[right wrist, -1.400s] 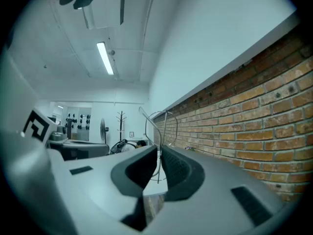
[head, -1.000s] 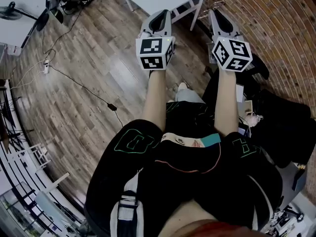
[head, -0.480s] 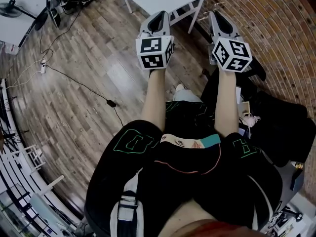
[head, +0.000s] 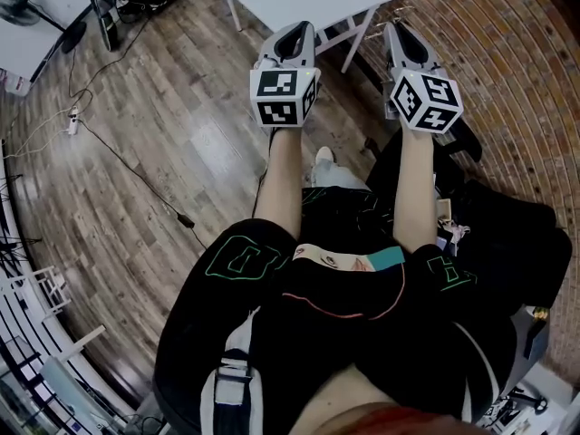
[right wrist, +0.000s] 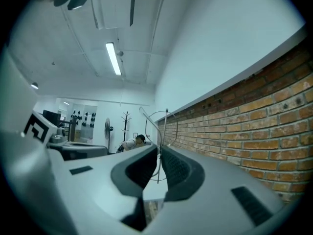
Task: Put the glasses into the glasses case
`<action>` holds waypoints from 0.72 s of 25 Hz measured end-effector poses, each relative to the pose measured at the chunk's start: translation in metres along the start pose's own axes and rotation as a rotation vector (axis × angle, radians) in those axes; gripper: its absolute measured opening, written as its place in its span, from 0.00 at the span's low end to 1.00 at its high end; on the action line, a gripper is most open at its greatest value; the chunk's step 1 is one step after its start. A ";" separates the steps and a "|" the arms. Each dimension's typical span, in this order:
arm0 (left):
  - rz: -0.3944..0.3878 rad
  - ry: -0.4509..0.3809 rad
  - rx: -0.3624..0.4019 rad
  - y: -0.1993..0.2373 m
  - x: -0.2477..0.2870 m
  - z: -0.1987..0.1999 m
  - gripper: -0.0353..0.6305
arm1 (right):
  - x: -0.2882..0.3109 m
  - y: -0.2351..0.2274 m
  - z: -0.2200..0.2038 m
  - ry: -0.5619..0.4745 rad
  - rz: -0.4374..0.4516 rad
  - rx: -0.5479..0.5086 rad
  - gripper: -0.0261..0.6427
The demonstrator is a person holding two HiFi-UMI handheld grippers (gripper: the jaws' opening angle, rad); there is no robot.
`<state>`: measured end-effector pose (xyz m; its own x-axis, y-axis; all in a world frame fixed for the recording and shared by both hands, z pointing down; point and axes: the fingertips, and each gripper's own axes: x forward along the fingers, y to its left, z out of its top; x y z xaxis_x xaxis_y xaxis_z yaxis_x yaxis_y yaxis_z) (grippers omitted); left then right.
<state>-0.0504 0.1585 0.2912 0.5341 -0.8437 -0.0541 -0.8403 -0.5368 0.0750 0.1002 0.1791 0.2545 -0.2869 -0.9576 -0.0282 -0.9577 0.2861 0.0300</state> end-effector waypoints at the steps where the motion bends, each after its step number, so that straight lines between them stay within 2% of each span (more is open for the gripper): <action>1: 0.006 -0.004 0.002 0.004 0.002 0.001 0.06 | 0.003 0.000 0.000 -0.003 0.004 -0.001 0.09; 9: 0.026 -0.004 0.017 0.026 0.031 0.003 0.06 | 0.039 -0.012 -0.002 -0.013 0.018 0.011 0.09; 18: 0.062 0.000 0.043 0.073 0.081 0.001 0.06 | 0.113 -0.029 -0.013 -0.032 0.044 0.057 0.09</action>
<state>-0.0690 0.0512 0.2915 0.4810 -0.8753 -0.0506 -0.8750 -0.4828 0.0352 0.0960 0.0622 0.2629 -0.3285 -0.9426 -0.0602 -0.9435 0.3304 -0.0250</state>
